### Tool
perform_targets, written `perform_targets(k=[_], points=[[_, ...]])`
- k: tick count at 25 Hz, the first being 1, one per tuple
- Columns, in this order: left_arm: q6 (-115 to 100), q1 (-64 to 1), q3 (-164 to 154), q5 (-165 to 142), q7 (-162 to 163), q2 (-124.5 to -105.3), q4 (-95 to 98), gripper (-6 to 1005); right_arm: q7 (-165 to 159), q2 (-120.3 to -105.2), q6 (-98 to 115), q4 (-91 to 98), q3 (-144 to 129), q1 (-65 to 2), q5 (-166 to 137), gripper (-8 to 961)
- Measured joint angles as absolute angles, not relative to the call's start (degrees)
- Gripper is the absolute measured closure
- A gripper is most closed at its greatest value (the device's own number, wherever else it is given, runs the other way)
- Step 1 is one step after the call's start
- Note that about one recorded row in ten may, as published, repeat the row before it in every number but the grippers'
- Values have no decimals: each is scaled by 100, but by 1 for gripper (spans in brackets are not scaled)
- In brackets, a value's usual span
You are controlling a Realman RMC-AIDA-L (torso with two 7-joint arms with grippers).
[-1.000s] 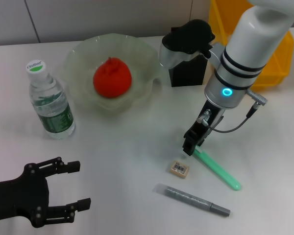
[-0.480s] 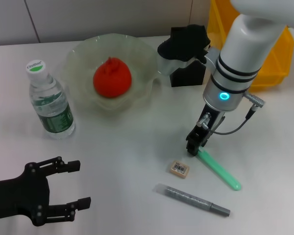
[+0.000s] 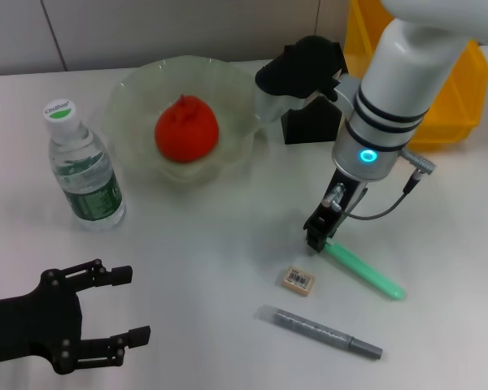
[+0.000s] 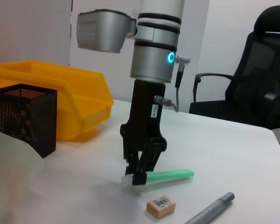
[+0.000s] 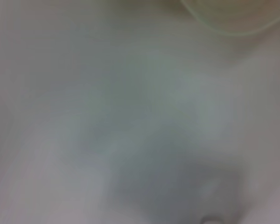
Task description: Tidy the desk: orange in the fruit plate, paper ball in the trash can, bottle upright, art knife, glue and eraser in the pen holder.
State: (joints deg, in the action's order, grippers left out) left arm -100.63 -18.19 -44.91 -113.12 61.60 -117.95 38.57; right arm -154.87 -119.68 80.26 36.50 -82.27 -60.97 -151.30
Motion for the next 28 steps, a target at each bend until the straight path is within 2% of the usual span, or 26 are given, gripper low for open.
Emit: perform_targets(k=[2,8,13,28], points=[[-10059,-1819,-4488,-11313,6161,-11794,3829,165,-15488,-11945,8228,3988,-8195,-5939,-15130,777],[-10039,-1819,-4448,-11313,6161,-11795,3796,165,-15407,-11819,9428,6335,-7307,-5020,-15236,772],[-9979,-1820,-4447,-11313,6161,-11800,3781,164,-15159,-11743,9817,7685,-6442,-4579,-15230,769],[-9848,-2032,-4440,-11287,6114,-11813,3500,165,-13955,-11725,8987,8181,-5692,-4402,-14633,758]])
